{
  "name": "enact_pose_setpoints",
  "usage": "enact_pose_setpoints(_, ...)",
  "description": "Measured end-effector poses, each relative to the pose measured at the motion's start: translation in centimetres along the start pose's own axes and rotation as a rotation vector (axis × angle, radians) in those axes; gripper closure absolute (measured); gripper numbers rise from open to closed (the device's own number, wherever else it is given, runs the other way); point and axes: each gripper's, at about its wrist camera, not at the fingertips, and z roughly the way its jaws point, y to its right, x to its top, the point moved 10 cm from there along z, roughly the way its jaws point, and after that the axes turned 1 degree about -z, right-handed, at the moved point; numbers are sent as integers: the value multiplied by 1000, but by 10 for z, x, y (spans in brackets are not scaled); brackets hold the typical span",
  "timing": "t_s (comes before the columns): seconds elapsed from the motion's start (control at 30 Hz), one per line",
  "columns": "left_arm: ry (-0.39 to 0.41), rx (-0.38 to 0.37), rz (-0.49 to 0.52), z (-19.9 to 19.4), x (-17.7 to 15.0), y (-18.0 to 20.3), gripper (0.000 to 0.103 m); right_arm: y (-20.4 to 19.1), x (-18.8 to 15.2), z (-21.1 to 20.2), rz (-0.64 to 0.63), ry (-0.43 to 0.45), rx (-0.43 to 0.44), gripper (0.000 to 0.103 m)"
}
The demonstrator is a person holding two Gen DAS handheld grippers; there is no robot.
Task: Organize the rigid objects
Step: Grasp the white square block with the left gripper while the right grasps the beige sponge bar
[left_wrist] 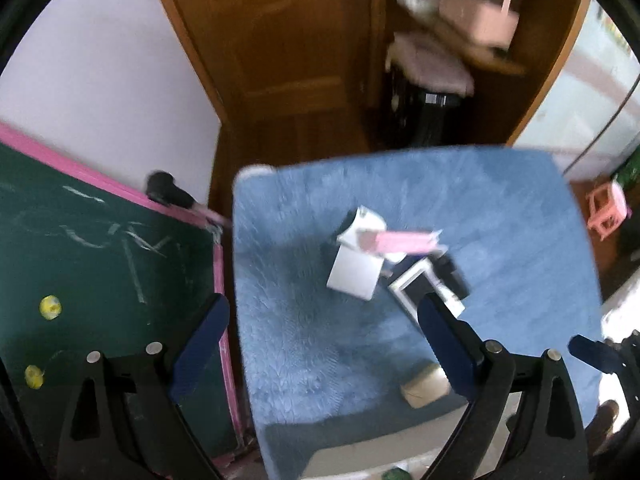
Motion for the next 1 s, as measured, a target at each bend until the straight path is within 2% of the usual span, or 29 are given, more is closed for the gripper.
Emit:
enact_pose_setpoints(0.13,-113,14,70,62,-12,7,7,1,-13,47,1,-81,40,27)
enact_pose_setpoints(0.3,-201,45,151,105,-24,13,7,3,-29,86,-4,-156,74,27)
enact_pose_setpoints(0.47,-246,42,166,130,-27,15,7,1,-40,108,3,-207,110,27)
enact_pose_setpoints(0.67,-297,-16,153,147,-29,23,7,-3,-46,120,-8,-234,131,27)
enact_pose_setpoints(0.87,-320,-30,139,157,-26,27,7,-7,-49,130,-9,-258,146,27)
enact_pose_setpoints(1.0,-331,-14,144,165,-26,28,7,-13,-55,140,-23,-296,148,27)
